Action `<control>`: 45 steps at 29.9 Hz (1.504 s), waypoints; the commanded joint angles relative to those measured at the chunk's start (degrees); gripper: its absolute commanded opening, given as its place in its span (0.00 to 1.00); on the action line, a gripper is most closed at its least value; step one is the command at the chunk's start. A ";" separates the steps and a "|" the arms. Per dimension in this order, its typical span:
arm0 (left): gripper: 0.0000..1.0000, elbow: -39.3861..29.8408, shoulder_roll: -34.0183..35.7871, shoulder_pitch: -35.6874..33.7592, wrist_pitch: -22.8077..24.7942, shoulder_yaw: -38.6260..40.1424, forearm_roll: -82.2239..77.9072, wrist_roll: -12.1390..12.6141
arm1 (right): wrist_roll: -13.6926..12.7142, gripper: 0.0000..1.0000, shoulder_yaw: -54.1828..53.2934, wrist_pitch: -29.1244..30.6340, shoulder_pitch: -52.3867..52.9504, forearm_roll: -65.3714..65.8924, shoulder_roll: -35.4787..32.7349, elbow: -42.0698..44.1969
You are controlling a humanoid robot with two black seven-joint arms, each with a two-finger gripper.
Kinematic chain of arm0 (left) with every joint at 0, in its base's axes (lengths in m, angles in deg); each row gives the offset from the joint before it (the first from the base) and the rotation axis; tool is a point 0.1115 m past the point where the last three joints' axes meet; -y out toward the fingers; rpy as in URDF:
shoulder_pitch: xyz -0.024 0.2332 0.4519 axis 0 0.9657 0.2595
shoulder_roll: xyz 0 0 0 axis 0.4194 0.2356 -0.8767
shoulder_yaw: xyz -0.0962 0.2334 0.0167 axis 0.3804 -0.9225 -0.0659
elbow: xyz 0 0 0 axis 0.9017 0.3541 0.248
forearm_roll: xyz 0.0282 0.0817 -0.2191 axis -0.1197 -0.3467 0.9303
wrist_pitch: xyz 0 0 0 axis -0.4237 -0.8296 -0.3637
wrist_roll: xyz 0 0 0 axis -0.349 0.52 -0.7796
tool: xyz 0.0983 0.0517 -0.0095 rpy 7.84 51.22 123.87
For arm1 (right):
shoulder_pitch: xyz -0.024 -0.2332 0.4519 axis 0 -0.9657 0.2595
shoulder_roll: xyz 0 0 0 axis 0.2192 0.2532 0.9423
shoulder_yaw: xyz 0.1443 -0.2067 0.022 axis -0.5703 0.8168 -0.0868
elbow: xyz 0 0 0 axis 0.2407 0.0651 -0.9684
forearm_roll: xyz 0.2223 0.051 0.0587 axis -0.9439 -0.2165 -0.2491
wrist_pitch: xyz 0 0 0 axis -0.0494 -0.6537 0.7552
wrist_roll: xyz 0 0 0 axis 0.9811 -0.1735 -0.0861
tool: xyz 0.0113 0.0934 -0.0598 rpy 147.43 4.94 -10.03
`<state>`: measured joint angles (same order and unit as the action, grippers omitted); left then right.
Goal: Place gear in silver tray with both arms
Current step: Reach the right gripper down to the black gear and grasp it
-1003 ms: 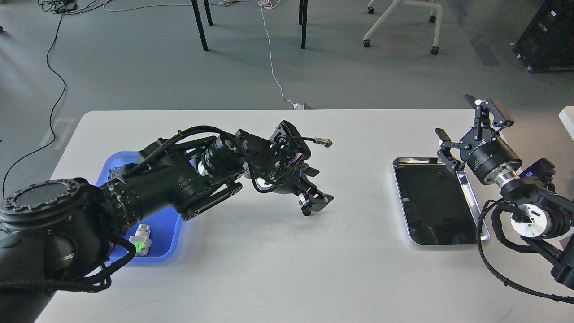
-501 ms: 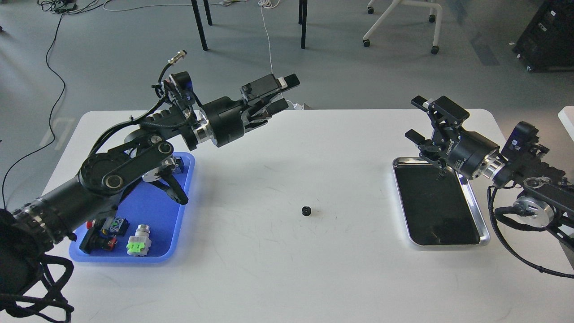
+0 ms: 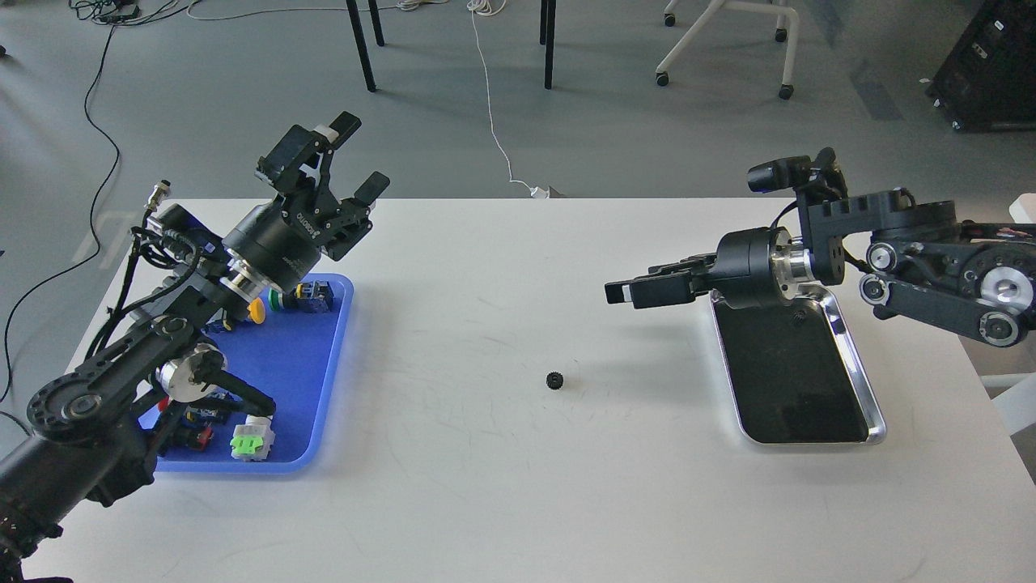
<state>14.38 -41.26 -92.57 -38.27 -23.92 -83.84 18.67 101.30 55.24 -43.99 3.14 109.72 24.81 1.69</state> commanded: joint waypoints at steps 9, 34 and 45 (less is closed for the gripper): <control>0.98 -2.33 0.38 0.21 -0.38 0.18 0.33 -0.01 | -0.02 0.97 18.04 -11.37 3.81 7.86 20.53 10.67; 0.98 -2.42 0.29 1.17 -0.21 0.18 0.42 -0.01 | -0.02 0.81 20.42 -18.33 -3.66 7.77 27.05 16.91; 0.98 -2.42 0.38 1.26 -0.21 0.26 0.42 -0.01 | -0.02 0.72 20.60 -19.21 -5.24 7.68 29.42 19.64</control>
<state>11.95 -40.88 -91.31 -38.48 -23.66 -83.42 18.67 101.28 75.77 -63.25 -2.08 117.40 54.17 21.12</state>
